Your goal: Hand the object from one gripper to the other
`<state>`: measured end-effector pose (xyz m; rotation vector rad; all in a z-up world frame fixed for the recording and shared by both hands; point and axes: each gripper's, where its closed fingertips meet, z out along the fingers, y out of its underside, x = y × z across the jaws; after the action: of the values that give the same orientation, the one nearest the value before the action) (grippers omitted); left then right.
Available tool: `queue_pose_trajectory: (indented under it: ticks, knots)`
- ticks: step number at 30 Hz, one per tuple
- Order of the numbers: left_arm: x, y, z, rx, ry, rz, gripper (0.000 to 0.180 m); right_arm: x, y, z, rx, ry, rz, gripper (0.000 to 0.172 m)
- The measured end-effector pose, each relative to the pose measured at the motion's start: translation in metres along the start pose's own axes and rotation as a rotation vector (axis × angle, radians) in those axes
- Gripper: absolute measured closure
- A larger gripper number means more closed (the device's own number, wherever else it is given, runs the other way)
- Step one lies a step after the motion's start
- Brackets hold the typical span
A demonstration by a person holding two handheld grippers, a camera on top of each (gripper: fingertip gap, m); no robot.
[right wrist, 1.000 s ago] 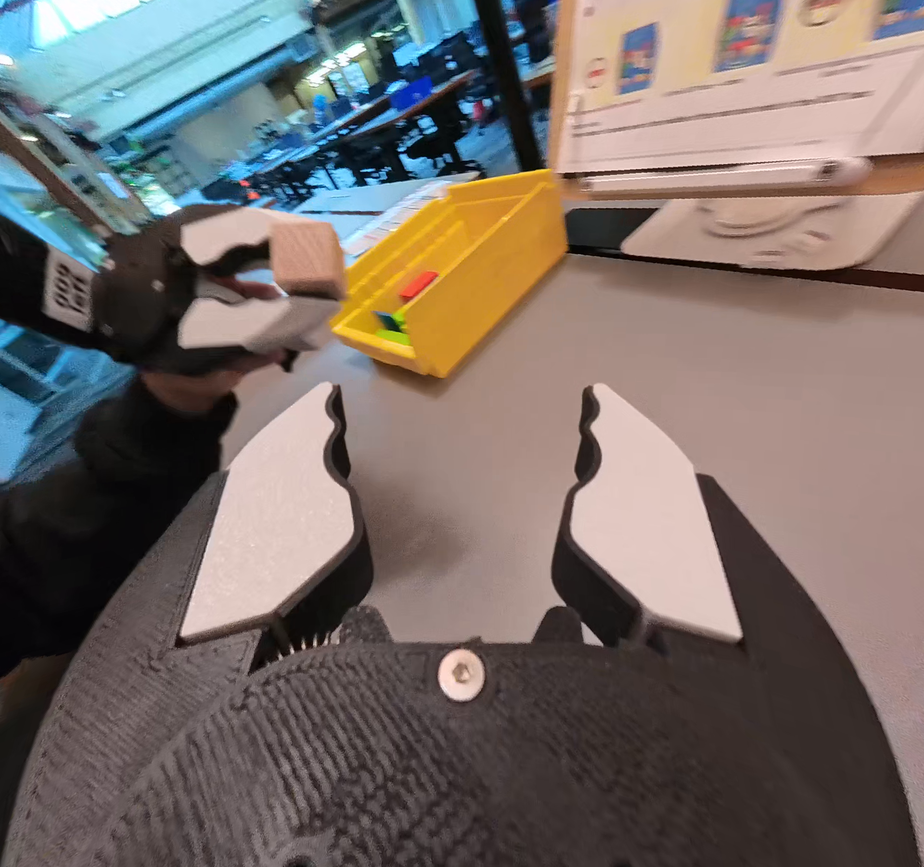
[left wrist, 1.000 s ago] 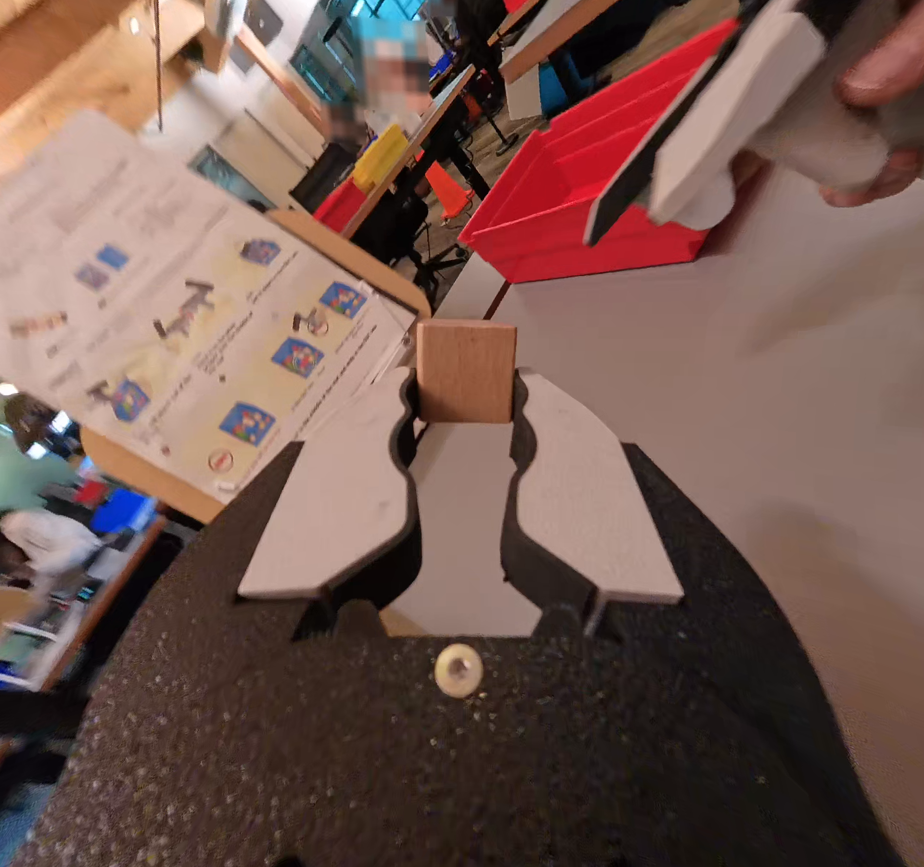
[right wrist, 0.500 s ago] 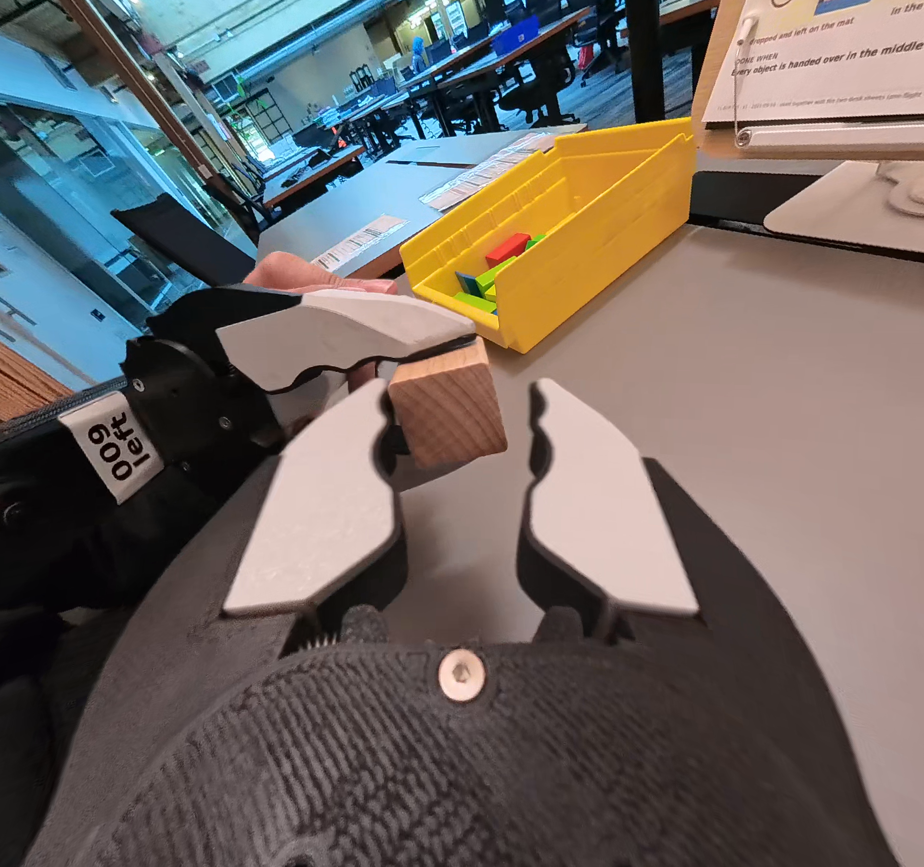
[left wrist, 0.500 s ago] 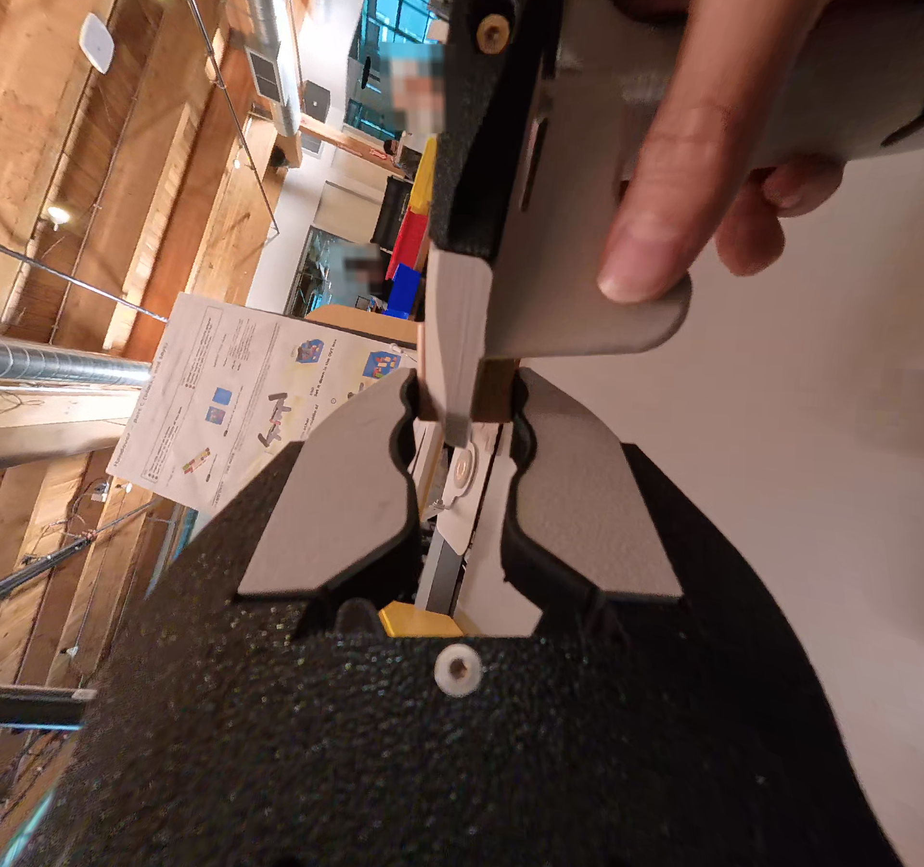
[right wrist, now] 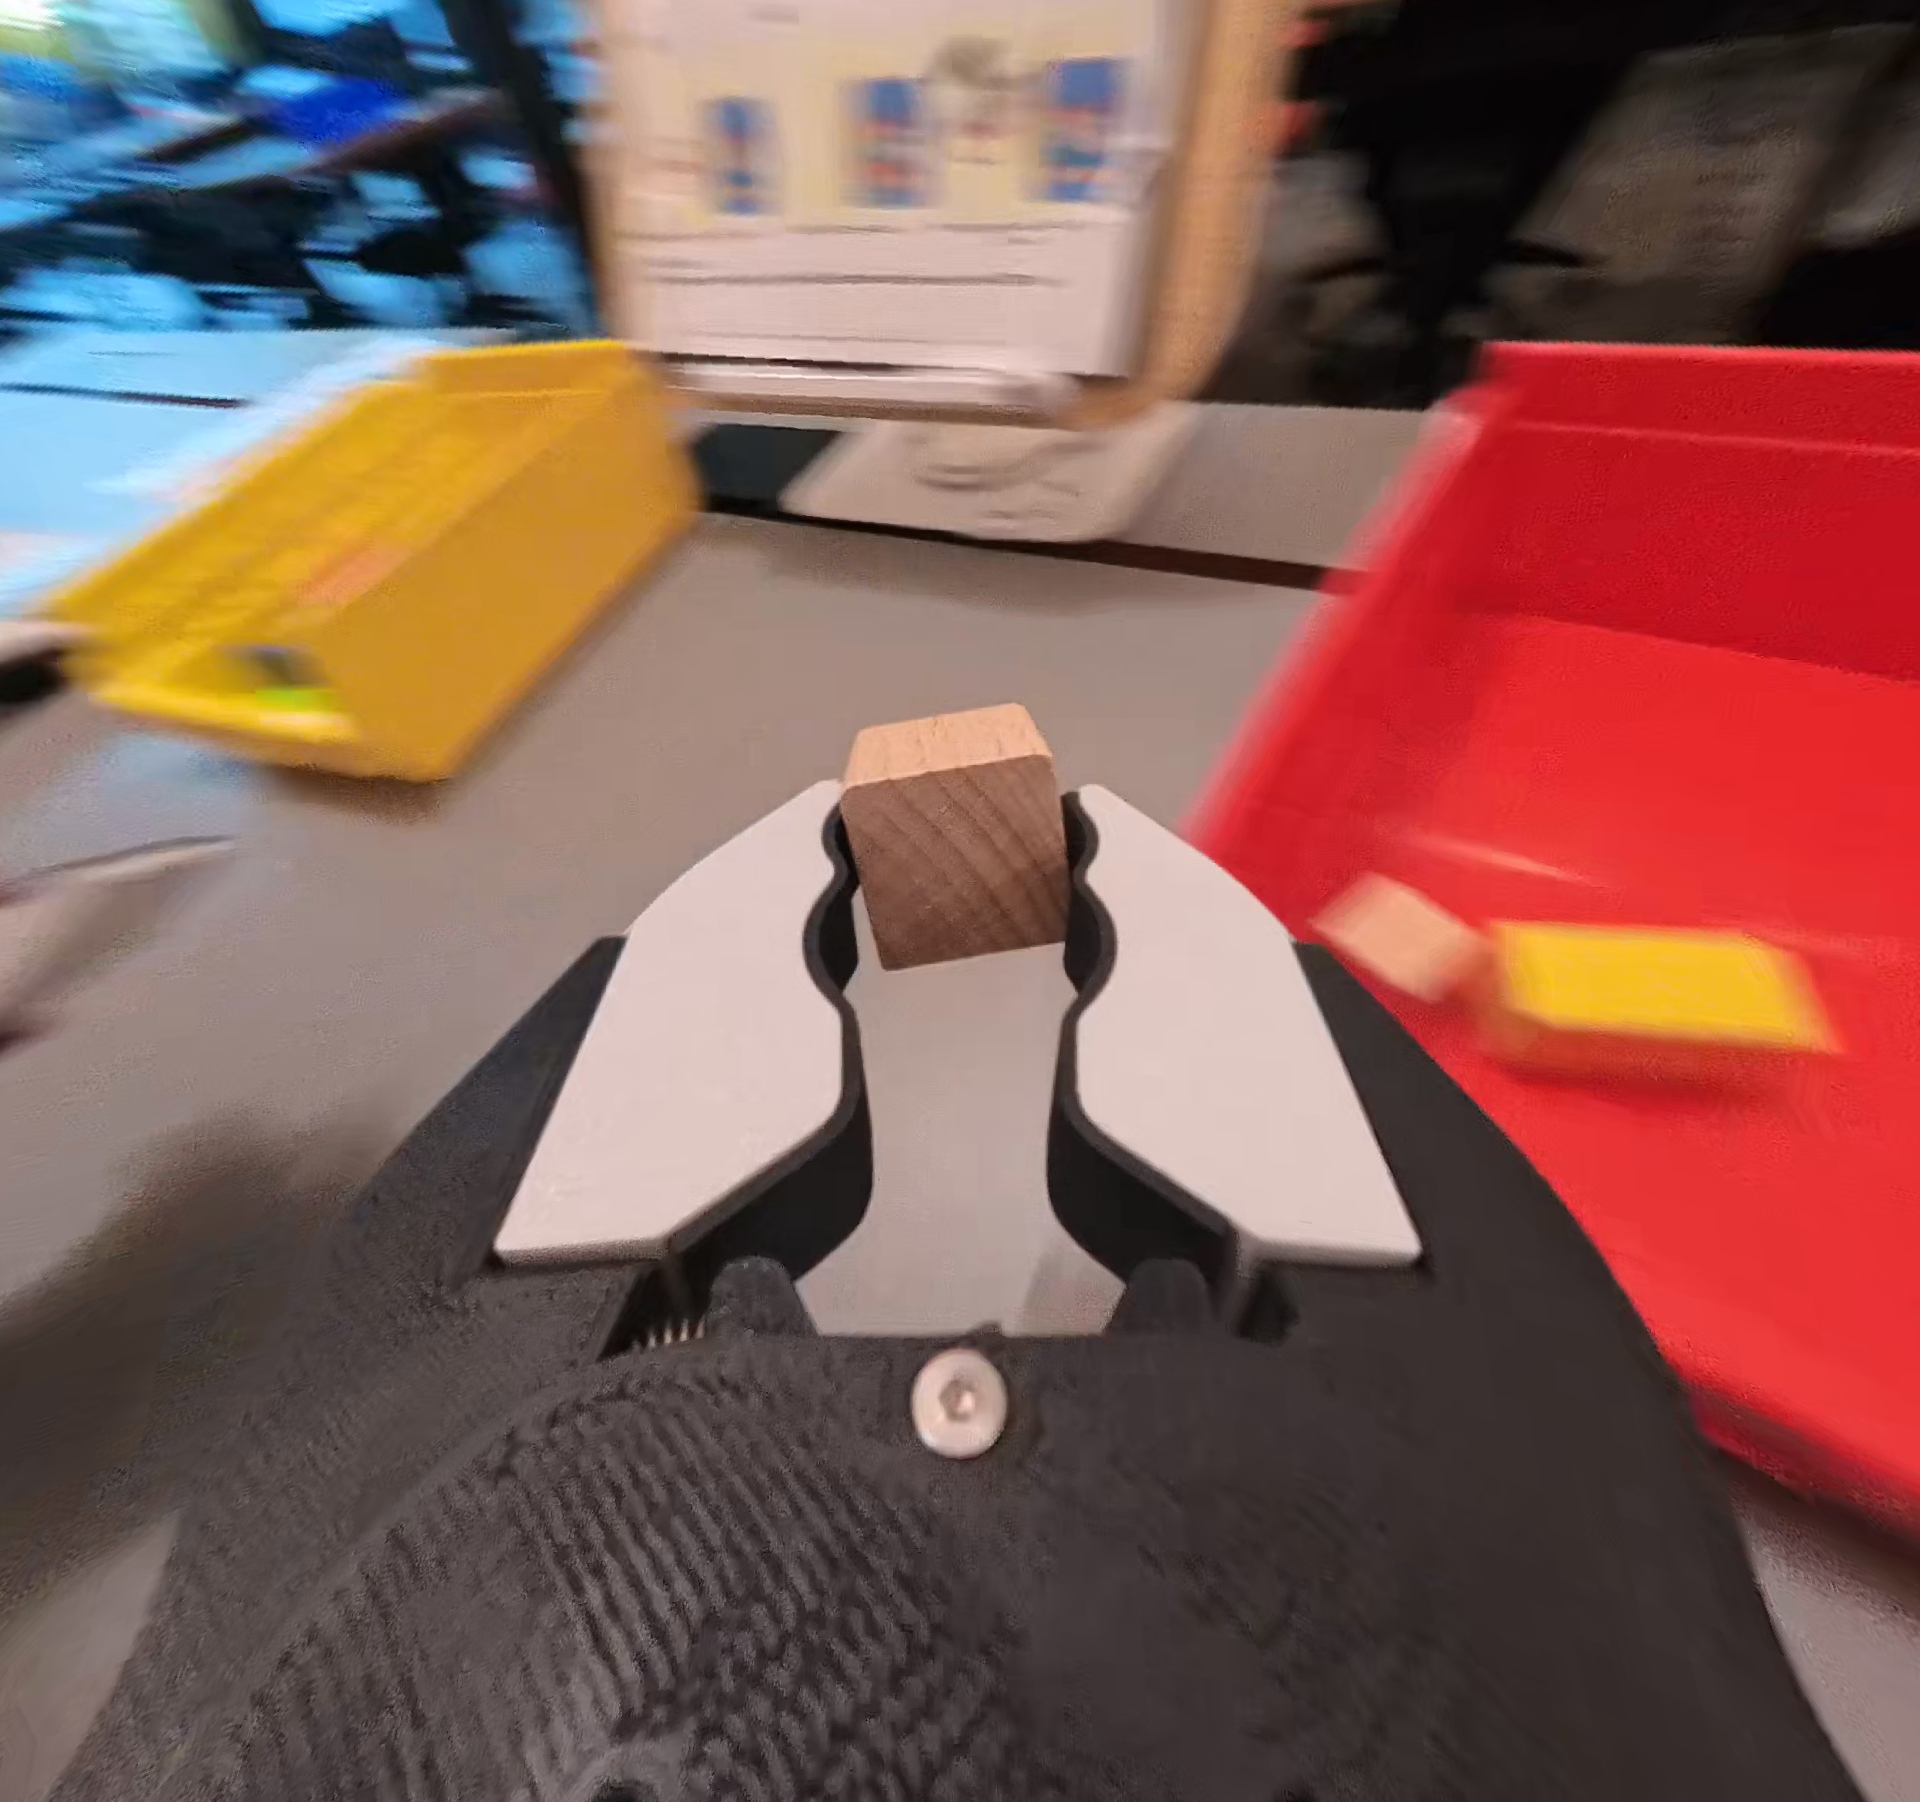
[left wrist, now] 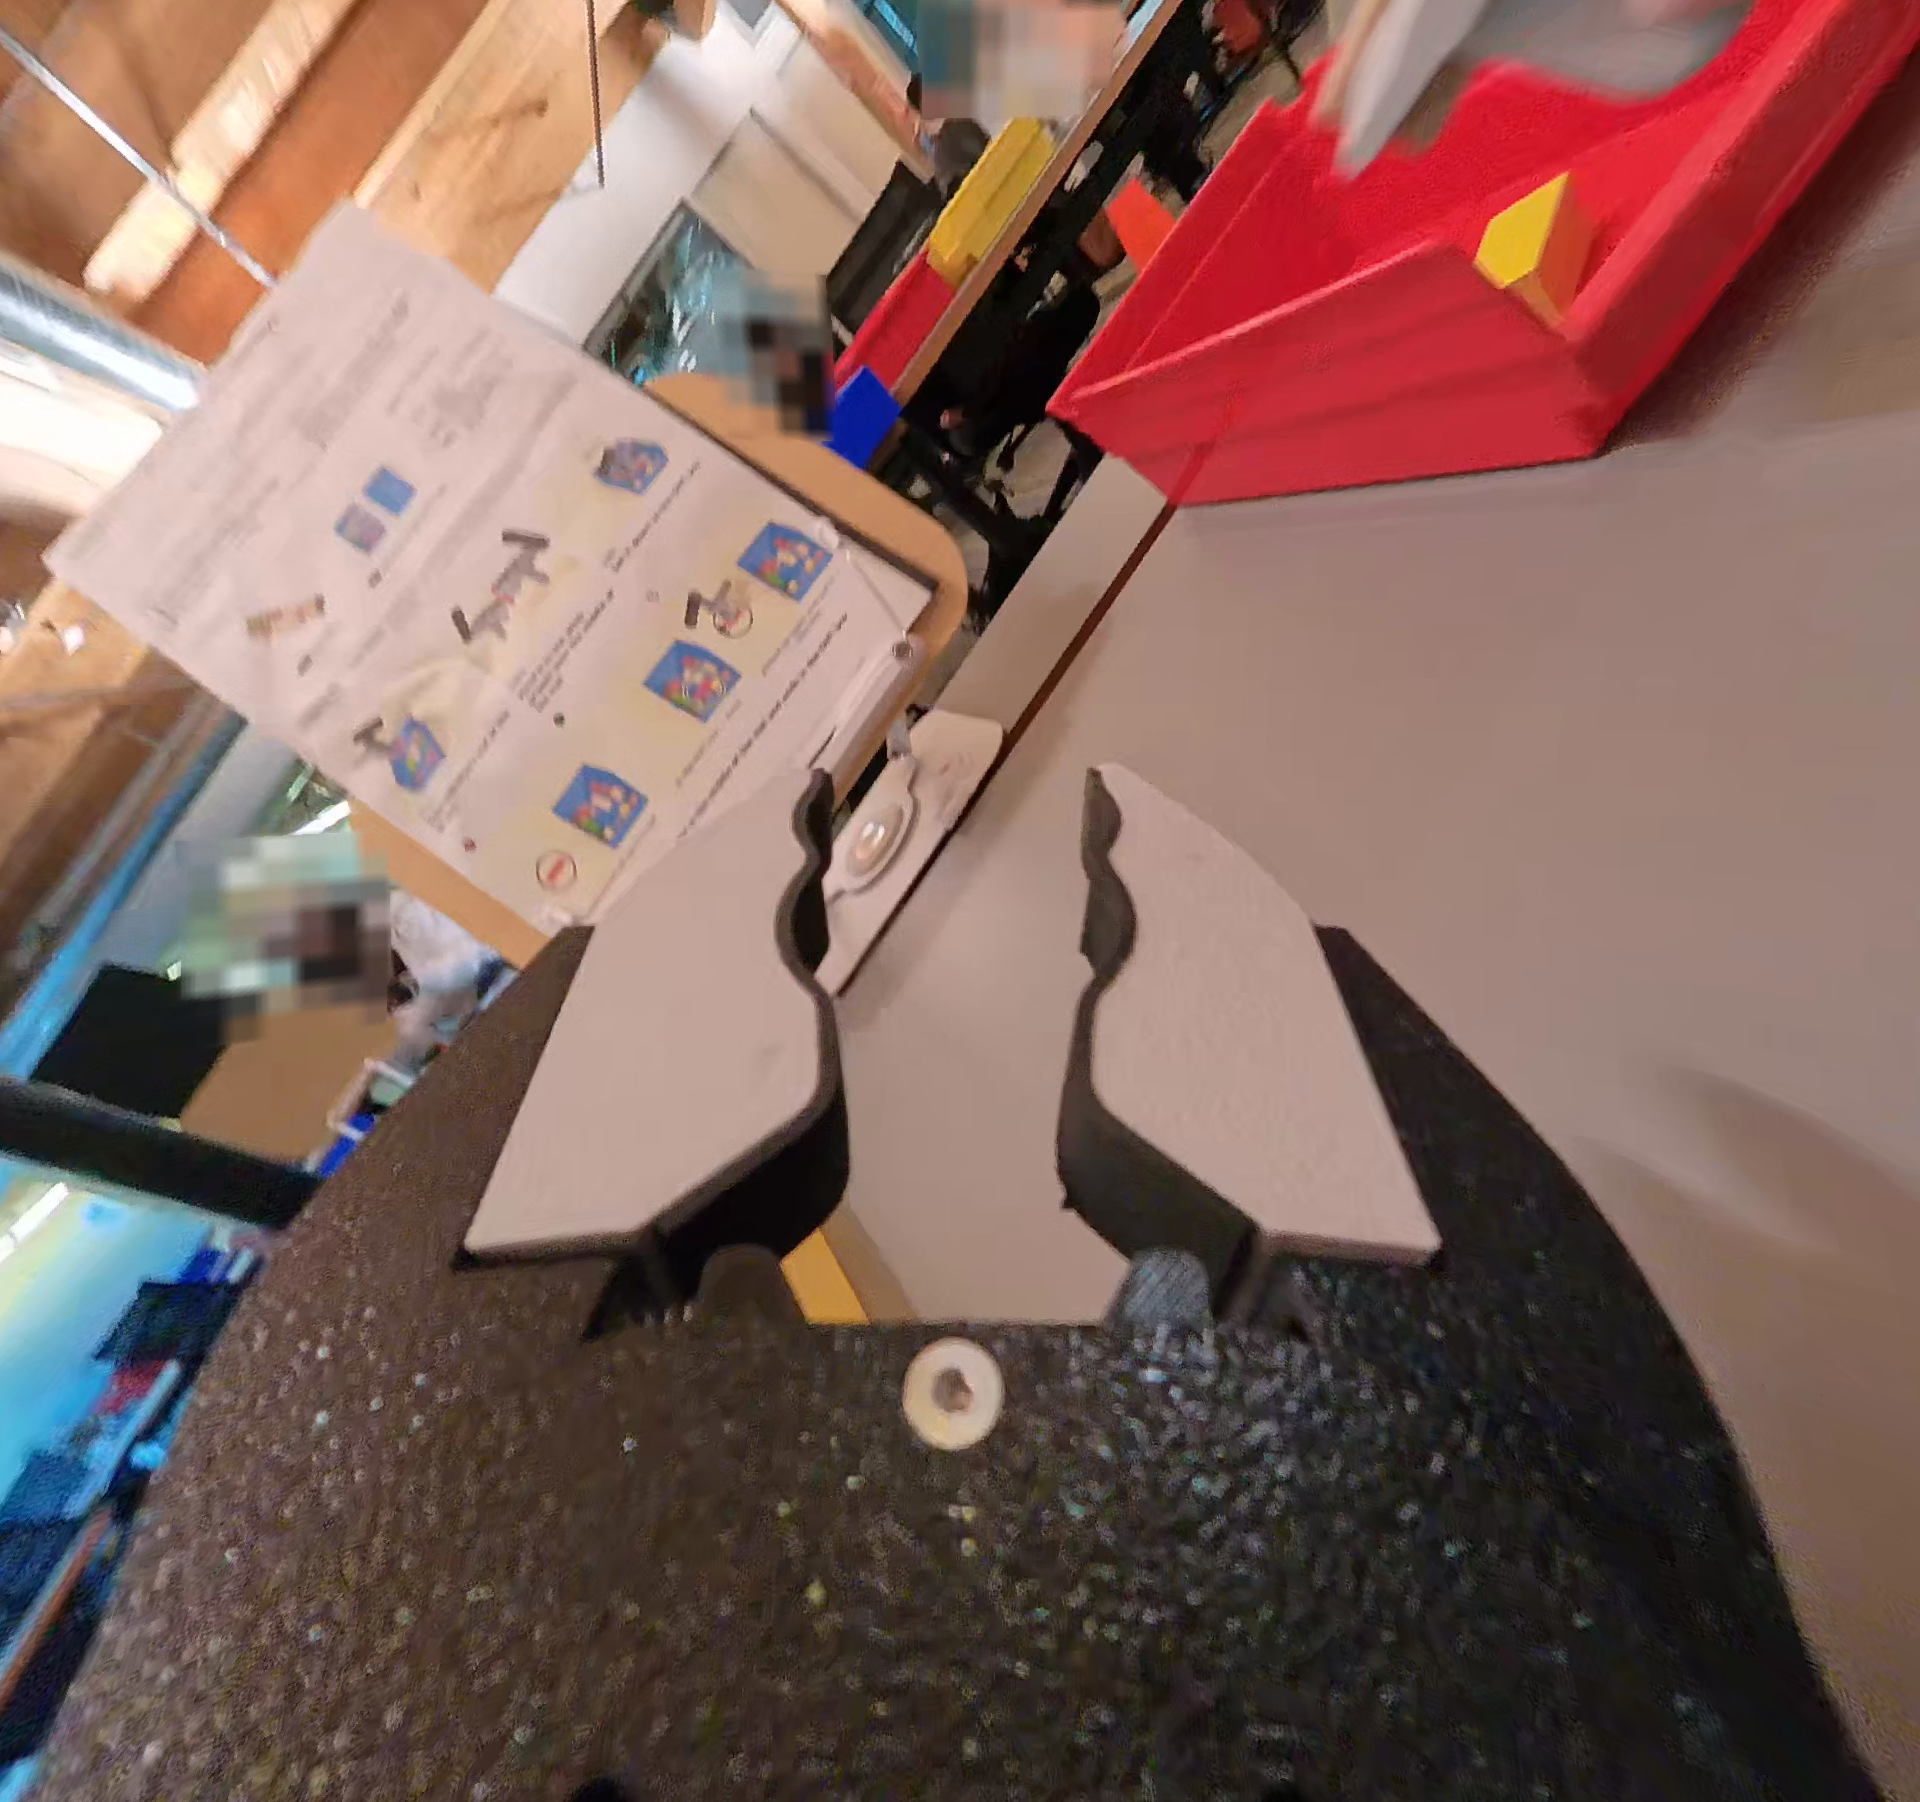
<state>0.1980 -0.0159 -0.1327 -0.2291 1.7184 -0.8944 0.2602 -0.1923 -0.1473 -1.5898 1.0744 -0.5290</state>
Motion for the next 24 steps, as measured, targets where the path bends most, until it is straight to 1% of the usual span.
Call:
queue_pose_trajectory:
  ticks: [2, 4, 7, 12, 16, 17, 19, 22, 24]
  knots:
    - [-0.002, 0.013, -0.001, -0.044, 0.009, -0.049, 0.137, 0.062, 0.013, -0.014, -0.042, 0.206, -0.001, 0.134]
    - [-0.002, 0.024, -0.002, -0.079, 0.015, -0.115, 0.139, 0.109, 0.030, -0.028, -0.097, 0.376, 0.004, 0.134]
    - [0.001, 0.032, -0.004, -0.095, 0.053, -0.222, 0.140, 0.147, 0.041, -0.041, -0.116, 0.528, -0.011, 0.134]
    - [0.003, 0.038, -0.005, -0.103, 0.088, -0.318, 0.142, 0.161, 0.044, -0.044, -0.154, 0.645, -0.115, 0.137]
    - [0.005, 0.044, -0.006, -0.126, 0.095, -0.336, 0.142, 0.158, 0.048, -0.037, -0.142, 0.620, -0.099, 0.137]
    - [0.006, 0.046, -0.007, -0.132, 0.097, -0.343, 0.142, 0.157, 0.048, -0.036, -0.133, 0.611, -0.090, 0.133]
    - [0.004, 0.051, -0.008, -0.148, 0.096, -0.367, 0.141, 0.157, 0.045, -0.037, -0.117, 0.619, -0.077, 0.115]
    - [-0.009, 0.063, -0.012, -0.176, 0.077, -0.425, 0.142, 0.154, 0.042, -0.039, -0.102, 0.606, -0.064, 0.108]
    - [-0.029, 0.078, -0.016, -0.226, 0.038, -0.474, 0.143, 0.150, 0.037, -0.040, -0.083, 0.588, -0.048, 0.101]
